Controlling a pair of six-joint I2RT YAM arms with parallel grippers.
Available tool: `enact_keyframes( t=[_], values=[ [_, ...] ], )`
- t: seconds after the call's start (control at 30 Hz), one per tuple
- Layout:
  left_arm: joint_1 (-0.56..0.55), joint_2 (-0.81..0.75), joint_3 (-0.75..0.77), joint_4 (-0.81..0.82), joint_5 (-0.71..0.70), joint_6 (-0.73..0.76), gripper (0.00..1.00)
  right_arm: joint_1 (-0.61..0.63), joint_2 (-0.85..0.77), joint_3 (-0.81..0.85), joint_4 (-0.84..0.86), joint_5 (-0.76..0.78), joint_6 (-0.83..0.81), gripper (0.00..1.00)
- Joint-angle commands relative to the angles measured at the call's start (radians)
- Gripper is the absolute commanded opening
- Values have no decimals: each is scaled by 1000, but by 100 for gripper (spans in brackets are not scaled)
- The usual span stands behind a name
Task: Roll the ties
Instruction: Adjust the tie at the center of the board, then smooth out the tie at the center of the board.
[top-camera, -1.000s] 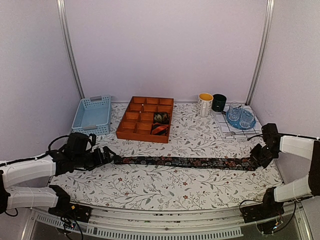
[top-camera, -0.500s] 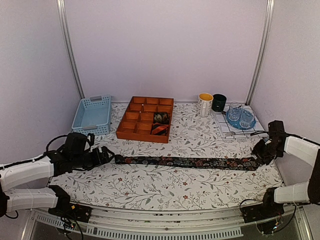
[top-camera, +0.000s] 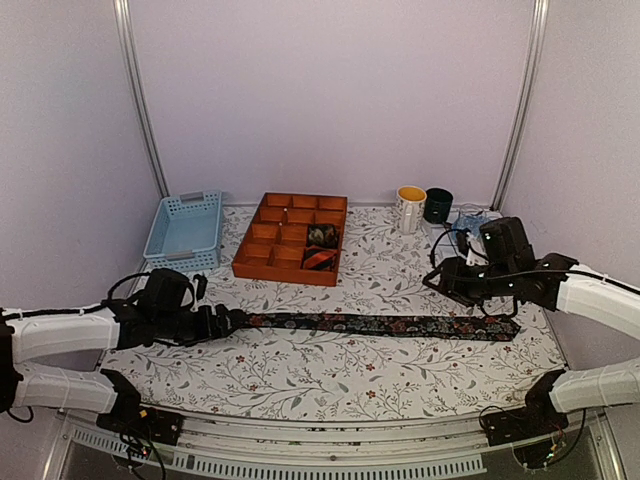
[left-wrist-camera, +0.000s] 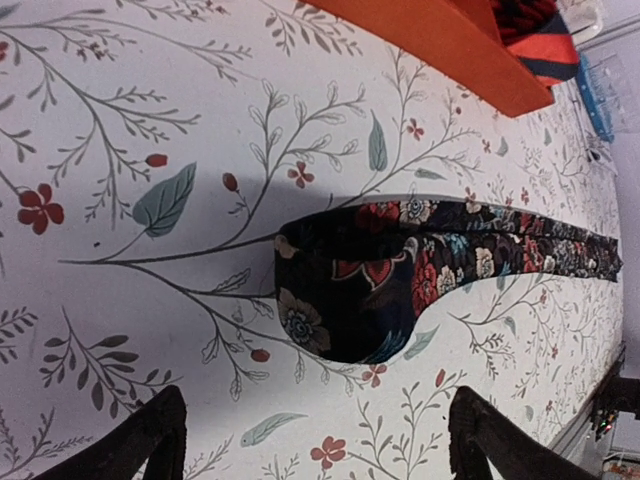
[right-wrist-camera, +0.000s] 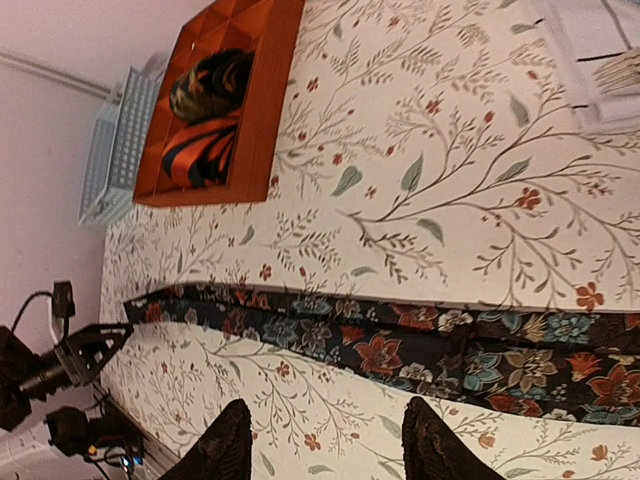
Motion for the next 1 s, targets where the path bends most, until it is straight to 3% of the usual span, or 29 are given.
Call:
enact_keyframes(
  t=[0.0,0.2,0.5,0.73,0.97],
  values=[
    [-32,89,42,51,11,46,87,150,126,12,116,45,-40,50],
    [-44,205,71,110,-27,57,72,254,286,82,179,51,-91,50],
    [-36,281,130,153,-80,54,34,312,457,195,209,59,-180,50],
    [-23,369,181,169,-106,42,20,355,660,373,195,108,-260,50],
    [-14,346,160,149,-131,55,16,387,773,481,194,107,-283,49]
  ],
)
